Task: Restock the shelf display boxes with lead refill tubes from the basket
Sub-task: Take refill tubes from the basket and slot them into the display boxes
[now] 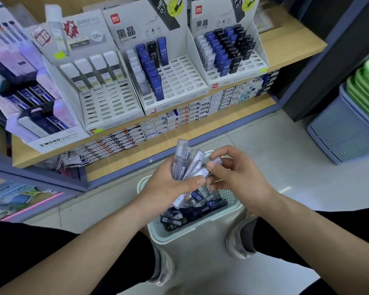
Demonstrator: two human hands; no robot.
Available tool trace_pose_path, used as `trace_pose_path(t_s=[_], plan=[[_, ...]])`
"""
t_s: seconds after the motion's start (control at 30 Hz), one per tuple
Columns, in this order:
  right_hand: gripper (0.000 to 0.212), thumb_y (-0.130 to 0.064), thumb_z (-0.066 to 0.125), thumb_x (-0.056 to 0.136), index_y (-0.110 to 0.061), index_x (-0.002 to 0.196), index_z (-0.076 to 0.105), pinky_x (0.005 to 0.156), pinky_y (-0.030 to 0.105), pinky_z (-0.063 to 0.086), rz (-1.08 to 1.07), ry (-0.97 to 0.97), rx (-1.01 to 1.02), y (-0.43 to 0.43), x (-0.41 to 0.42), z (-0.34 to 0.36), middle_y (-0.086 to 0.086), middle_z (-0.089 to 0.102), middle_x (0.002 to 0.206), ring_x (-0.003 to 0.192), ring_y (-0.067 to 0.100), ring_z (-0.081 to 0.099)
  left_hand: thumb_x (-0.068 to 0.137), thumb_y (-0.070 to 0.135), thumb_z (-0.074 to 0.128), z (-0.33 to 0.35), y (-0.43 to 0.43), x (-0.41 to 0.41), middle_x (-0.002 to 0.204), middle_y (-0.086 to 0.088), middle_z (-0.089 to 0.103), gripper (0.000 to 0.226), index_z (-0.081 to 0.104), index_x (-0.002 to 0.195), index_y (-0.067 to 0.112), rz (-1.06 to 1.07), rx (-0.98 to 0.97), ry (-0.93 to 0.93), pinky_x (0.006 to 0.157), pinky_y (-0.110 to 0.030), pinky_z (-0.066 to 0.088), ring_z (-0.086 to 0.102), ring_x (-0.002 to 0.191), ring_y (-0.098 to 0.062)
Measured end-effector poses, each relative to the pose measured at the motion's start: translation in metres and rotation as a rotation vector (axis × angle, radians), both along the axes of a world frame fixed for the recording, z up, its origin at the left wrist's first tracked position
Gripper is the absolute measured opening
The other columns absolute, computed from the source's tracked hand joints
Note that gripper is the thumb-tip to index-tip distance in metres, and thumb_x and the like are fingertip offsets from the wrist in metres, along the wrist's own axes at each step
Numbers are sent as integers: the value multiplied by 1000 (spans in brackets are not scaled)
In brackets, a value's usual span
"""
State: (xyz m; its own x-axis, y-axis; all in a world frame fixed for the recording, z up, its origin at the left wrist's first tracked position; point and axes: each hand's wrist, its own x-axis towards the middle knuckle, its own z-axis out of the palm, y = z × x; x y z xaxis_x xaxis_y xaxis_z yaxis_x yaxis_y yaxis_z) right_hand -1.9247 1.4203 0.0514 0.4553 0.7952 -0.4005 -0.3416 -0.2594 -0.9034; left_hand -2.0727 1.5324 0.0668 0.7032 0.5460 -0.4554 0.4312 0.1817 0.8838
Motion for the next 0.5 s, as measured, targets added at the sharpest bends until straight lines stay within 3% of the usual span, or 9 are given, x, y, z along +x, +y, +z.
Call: trace_pose_path(t_s=[0.23, 0.37, 0.5], plan=[[6, 3, 65, 90, -3, 92, 65, 60, 27, 57, -61, 53, 36, 11, 21, -14, 15, 65, 70, 59, 21, 66, 77, 21, 81, -8, 20, 11, 57, 10, 64, 43, 59, 114, 17, -17, 3, 3, 51, -16, 47, 58, 50, -4], [22, -6, 75, 74, 0, 90, 61, 61, 29, 60, -18, 126, 23, 14, 31, -16, 15, 68, 73, 61, 24, 70, 76, 26, 80, -14, 30, 15, 57, 6, 61, 35, 58, 100, 14, 77, 23, 1, 47, -20, 46, 55, 47, -8], [16, -1, 74, 82, -3, 95, 64, 61, 32, 58, 133, -7, -43, 17, 30, -16, 10, 71, 75, 67, 23, 69, 82, 23, 78, -20, 37, 17, 58, 2, 59, 24, 59, 95, 17, 150, 62, 4, 47, -22, 43, 53, 48, -10]])
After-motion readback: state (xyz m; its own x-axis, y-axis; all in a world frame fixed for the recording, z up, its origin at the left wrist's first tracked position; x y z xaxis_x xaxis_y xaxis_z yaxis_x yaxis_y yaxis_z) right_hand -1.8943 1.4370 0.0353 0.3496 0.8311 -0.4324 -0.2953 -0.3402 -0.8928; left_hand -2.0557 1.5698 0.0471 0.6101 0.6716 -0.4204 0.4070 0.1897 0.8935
